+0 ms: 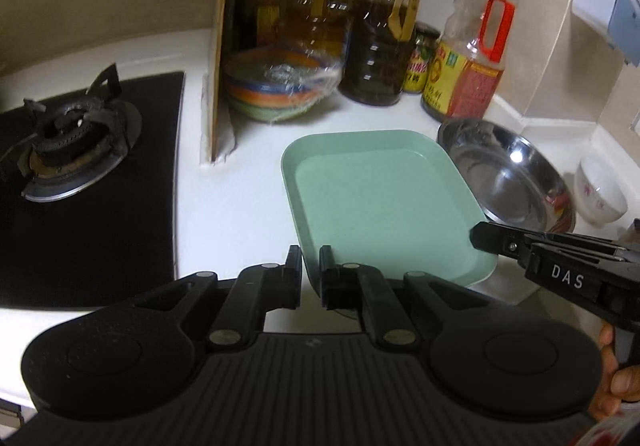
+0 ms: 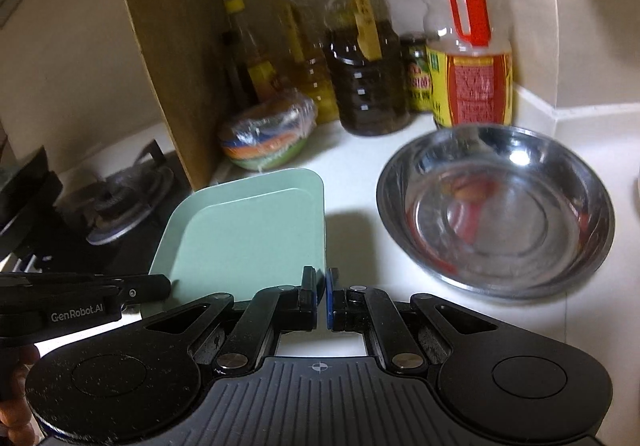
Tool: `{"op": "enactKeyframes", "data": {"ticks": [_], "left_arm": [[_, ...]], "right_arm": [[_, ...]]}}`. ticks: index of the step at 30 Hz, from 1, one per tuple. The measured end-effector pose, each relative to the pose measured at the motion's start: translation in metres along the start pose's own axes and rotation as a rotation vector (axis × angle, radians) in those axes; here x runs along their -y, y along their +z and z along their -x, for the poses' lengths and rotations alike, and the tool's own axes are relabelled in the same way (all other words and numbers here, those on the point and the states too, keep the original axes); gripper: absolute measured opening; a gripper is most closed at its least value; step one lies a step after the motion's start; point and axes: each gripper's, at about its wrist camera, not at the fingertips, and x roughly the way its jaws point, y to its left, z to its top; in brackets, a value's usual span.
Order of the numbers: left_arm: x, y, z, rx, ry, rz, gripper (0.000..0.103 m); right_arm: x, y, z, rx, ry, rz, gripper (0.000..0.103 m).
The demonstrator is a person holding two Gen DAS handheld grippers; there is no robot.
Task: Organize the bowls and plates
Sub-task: 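Close the right tool on the green tray edge while the left tool grips it too, then lift the green tray with both tools and lower it into the steel basin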
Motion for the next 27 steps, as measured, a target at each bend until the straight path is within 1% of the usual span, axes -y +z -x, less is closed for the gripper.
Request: {"op": "enactKeyframes", "data": {"ticks": [4, 10, 15, 20, 27], "left_arm": [[0.014, 0.012, -0.001, 0.031, -0.034, -0.034, 0.007], [0.050, 0.030, -0.016, 0.054, -0.112, -0.117, 0.007], [0.078, 0.042, -0.036, 0.039, -0.190, -0.175, 0.007], [0.104, 0.049, -0.058, 0.014, -0.247, -0.231, 0.007], [0.126, 0.061, -0.088, -0.023, -0.279, -0.274, 0.007]], "right_arm": [[0.005, 0.006, 0.012, 0.035, -0.021, -0.013, 0.005], [0.030, 0.013, 0.029, 0.078, -0.101, -0.071, 0.005], [0.056, 0.016, 0.042, 0.109, -0.185, -0.127, 0.005], [0.078, 0.017, 0.047, 0.118, -0.265, -0.189, 0.005], [0.102, 0.018, 0.039, 0.105, -0.336, -0.249, 0.005]]}}
